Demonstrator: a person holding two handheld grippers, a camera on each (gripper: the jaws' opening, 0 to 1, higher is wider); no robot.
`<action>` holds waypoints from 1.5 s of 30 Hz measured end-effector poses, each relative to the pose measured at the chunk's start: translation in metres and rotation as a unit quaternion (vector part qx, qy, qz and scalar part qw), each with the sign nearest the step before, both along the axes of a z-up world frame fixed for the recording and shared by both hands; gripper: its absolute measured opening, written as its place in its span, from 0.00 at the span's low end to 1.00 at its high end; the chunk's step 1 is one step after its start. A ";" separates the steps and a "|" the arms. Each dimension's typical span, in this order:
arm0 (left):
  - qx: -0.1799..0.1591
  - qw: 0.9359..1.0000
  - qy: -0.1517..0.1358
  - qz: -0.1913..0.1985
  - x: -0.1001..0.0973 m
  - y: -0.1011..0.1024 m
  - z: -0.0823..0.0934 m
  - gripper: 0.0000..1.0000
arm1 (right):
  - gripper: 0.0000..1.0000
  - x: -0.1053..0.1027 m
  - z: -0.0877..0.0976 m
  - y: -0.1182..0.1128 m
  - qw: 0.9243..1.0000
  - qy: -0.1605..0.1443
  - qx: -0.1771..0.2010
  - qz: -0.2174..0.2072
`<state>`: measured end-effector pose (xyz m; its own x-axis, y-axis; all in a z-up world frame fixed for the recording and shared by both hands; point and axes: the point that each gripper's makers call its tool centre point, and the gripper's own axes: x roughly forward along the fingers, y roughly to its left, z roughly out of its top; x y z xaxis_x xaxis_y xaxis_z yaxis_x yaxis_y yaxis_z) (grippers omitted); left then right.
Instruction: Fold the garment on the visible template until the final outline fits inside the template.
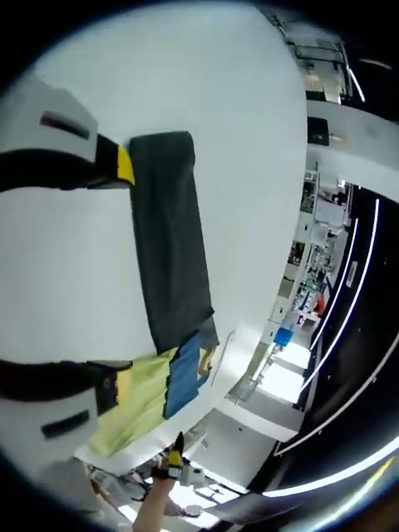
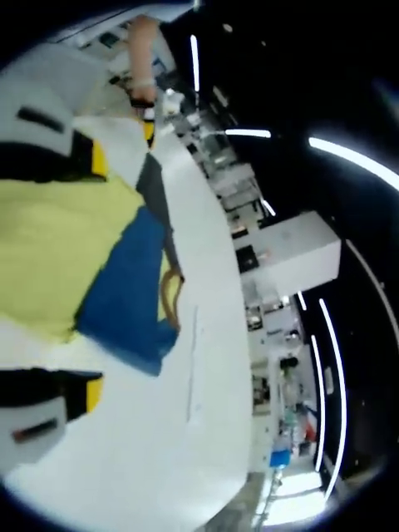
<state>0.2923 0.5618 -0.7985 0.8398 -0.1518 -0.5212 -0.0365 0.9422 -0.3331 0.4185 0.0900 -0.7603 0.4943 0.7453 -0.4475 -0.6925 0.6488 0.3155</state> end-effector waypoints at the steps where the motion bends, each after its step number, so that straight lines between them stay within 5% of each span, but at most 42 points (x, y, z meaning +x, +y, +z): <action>1: 0.010 1.000 0.006 0.006 -0.002 0.005 -0.003 0.80 | 0.93 -0.001 0.001 -0.001 1.000 0.000 0.000 0.000; 9: 0.014 0.996 0.027 0.080 -0.006 0.045 -0.020 0.72 | 0.93 -0.002 0.004 -0.018 1.000 -0.001 -0.005 -0.010; 19: -0.002 0.985 0.025 0.172 -0.007 0.075 -0.027 0.45 | 0.93 -0.001 0.003 -0.032 1.000 0.002 -0.008 -0.028; 31: -0.015 0.977 0.036 0.211 -0.008 0.089 -0.038 0.12 | 0.93 -0.006 -0.006 -0.041 0.999 0.010 -0.020 -0.037; 40: -0.029 0.971 0.031 0.236 -0.008 0.102 -0.044 0.00 | 0.93 -0.011 -0.011 -0.041 0.999 0.013 -0.029 -0.034; 45: -0.018 0.974 0.037 0.225 -0.007 0.097 -0.040 0.00 | 0.93 -0.013 -0.013 -0.040 0.999 0.010 -0.038 -0.026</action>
<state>0.2857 0.6590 -0.8388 0.7860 0.2029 -0.5839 -0.4675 0.8131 -0.3468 0.4051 0.0503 -0.7731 0.5219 0.6824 -0.5118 -0.6514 0.7062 0.2774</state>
